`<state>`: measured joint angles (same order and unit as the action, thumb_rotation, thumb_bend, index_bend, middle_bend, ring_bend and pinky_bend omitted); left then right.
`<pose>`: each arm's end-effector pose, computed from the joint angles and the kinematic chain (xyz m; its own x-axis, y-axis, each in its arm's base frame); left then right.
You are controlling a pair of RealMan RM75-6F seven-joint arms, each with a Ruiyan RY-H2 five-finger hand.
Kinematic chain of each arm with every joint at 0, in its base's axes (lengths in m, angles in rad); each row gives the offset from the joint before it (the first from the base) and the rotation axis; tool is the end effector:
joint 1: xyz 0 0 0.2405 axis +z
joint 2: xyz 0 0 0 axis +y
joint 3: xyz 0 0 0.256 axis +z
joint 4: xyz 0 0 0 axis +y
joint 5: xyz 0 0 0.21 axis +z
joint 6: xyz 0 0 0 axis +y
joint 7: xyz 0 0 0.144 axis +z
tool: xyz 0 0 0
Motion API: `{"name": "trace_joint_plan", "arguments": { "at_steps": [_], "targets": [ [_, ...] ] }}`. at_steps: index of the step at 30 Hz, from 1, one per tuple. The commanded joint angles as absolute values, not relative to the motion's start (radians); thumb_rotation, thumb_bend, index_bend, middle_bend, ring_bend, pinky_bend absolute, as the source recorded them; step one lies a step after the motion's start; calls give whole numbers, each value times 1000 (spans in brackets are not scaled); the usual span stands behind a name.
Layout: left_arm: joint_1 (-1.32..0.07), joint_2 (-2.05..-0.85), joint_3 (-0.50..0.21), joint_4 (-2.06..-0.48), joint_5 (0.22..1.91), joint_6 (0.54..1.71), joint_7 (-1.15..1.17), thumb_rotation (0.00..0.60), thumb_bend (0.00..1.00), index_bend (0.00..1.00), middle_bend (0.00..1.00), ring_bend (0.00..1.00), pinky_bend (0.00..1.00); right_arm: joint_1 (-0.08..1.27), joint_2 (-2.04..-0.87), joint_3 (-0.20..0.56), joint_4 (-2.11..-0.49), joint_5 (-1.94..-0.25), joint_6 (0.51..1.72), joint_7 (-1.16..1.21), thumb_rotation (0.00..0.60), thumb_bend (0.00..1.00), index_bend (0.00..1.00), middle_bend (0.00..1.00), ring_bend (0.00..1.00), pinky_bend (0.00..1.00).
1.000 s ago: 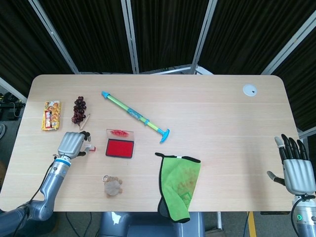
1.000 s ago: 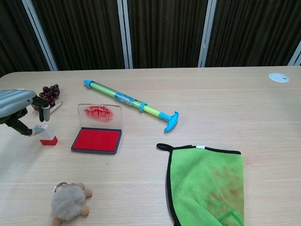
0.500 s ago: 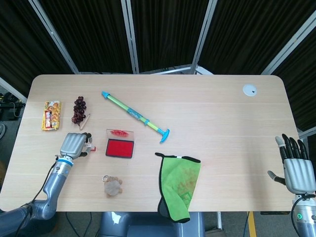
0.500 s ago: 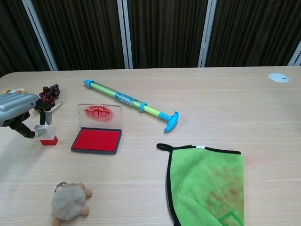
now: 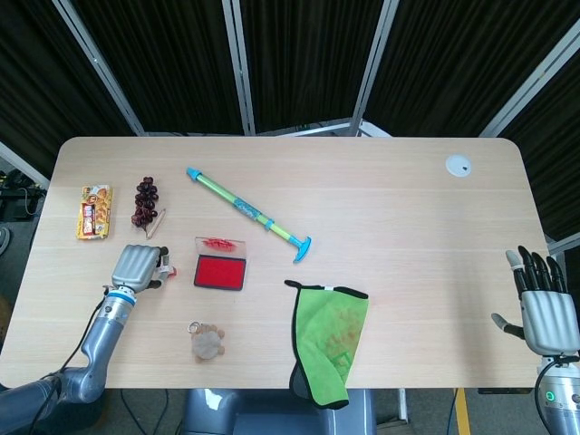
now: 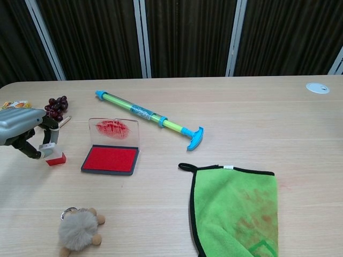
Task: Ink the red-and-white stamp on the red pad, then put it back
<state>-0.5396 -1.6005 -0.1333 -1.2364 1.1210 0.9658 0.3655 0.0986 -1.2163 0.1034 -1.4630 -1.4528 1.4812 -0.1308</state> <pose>-0.2652 0.3222 -0.0136 0.5453 0.2978 0.7835 0.8375 -0.1536 -0.5245 -0.3312 -0.1979 0.1523 0.5465 0.0512 0.8359 -0.8374 0.0466 0.5446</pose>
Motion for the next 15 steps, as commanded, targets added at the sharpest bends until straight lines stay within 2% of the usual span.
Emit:
{"name": "trace_joint_plan", "arguments": {
  "at_steps": [1,9,15],
  "targets": [
    [-540,-1594,-133,-1244,1121,967,365,600,335,575,559,930,943,99,-1216,104,-1462,-1450,1480,-129,600,0,0,0,0,0],
    [-543,-1527,-144,-1339,1136,972,317,600,361,593,570,930,942,99,-1214,104,-1463,-1446,1476,-123,600,0,0,0,0,0],
    [-549,-1455,-161,-1454,1157,942,209,600,427,593,570,930,942,100,-1213,105,-1463,-1442,1472,-120,600,0,0,0,0,0]
  ]
}}
